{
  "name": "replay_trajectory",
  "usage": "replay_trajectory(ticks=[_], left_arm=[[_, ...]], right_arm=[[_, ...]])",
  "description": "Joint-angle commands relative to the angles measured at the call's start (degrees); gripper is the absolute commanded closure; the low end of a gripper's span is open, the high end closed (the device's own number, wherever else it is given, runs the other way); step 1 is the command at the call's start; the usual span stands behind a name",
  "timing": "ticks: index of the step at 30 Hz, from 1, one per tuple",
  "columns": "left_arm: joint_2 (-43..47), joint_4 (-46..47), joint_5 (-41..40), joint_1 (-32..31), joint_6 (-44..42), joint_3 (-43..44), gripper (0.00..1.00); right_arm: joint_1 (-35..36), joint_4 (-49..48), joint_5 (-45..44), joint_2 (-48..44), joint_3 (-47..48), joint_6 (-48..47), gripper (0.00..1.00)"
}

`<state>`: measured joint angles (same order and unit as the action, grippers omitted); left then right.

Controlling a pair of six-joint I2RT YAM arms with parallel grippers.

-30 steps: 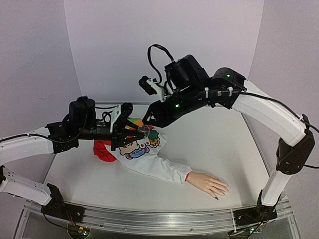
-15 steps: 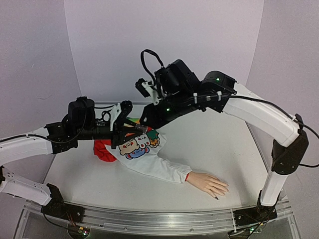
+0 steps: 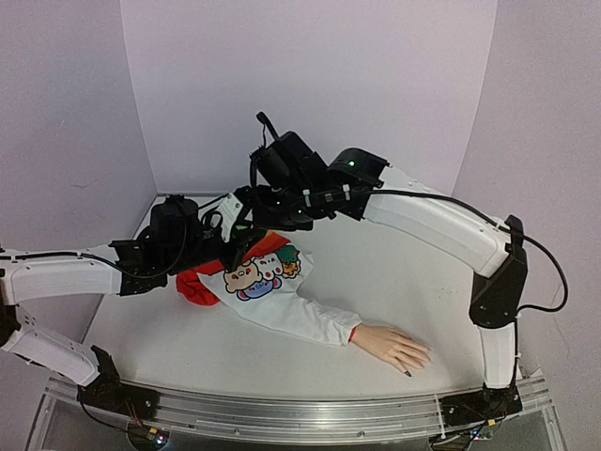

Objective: Paint the nails

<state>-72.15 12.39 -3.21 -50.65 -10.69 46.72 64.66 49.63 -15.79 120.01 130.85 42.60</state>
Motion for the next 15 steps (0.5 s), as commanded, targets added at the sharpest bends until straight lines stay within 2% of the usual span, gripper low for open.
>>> replay_trajectory(ticks=[1, 9, 12, 15], left_arm=[[0.6, 12.9, -3.9, -0.4, 2.5, 2.1, 1.0], [3.5, 5.0, -0.5, -0.4, 4.0, 0.5, 1.0], [5.6, 2.1, 2.8, -0.3, 4.6, -0.1, 1.0], [8.5, -1.5, 13.9, -0.3, 3.6, 0.0, 1.0]], right_arm=[[1.7, 2.6, -0.4, -0.9, 2.6, 1.0, 0.85], [-1.8, 2.3, 1.6, -12.2, -2.4, -9.5, 0.26], [-3.1, 2.1, 5.4, -18.1, -7.8, -16.7, 0.15], [-5.7, 0.6, 17.0, -23.2, -14.8, -27.5, 0.14]])
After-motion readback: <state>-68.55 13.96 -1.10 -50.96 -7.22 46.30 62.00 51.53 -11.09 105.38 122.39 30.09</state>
